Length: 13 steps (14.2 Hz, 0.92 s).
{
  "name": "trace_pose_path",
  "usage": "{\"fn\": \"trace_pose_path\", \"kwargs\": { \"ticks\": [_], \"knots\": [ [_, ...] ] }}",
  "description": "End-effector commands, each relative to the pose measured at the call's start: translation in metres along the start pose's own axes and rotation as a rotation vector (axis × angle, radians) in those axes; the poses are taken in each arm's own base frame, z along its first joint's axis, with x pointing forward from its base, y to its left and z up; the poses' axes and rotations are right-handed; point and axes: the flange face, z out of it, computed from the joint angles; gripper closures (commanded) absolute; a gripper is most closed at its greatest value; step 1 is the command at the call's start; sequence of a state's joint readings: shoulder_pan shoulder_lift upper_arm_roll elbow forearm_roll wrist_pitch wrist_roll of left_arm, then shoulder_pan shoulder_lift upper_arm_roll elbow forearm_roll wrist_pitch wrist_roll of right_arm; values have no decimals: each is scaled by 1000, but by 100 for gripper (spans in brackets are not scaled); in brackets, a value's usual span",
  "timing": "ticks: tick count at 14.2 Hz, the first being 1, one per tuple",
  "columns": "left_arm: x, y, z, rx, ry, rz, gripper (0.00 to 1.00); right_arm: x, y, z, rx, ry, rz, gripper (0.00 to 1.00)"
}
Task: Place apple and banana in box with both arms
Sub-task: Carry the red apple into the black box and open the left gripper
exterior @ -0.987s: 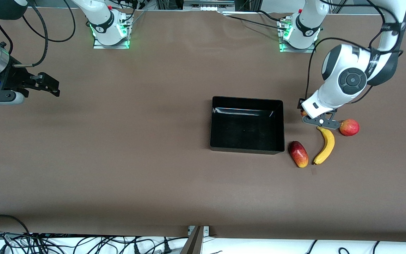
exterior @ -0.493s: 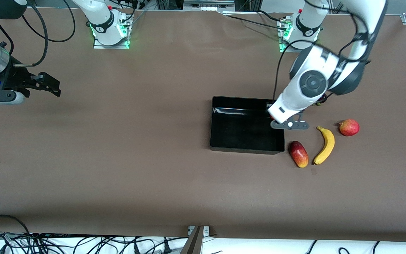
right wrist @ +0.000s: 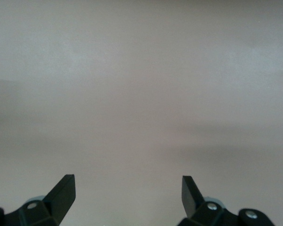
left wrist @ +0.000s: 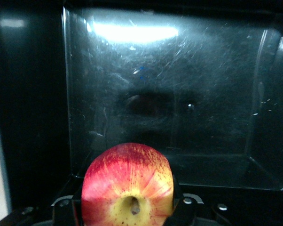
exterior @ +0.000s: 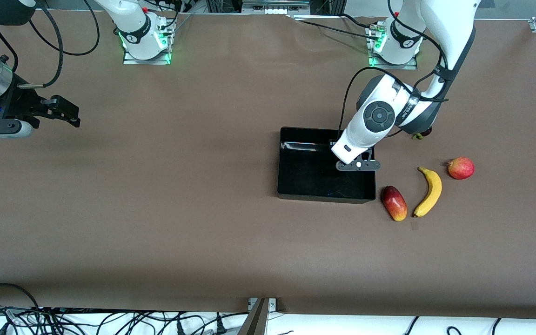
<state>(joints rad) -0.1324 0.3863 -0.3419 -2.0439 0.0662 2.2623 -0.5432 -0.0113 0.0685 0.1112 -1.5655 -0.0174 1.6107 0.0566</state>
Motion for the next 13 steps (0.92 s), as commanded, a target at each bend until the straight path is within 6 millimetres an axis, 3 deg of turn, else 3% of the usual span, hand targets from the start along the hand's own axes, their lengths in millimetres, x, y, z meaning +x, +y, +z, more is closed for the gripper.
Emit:
{"fn": "trace_pose_path", "kwargs": {
  "ticks": [1,6,7,9,11,13],
  "knots": [
    [-7,-6,23,-11,13,-13,80,-2,1,-4,18,-4,-1,0],
    [-5,-8,40,-7,4,-8,76,-2,1,-4,18,-4,-1,0],
    [-5,-9,41,-7,3,-14,57,-2,1,-5,18,-2,-1,0],
    [-4,-10,40,-6,5,-24,0,-2,1,-4,18,-4,-1,0],
    [-2,-8,29,-3,10,-23,0,-2,1,-5,18,-2,-1,0],
    [5,-12,-3,24,-4,-32,0,-2,1,-4,18,-4,-1,0]
  ]
}}
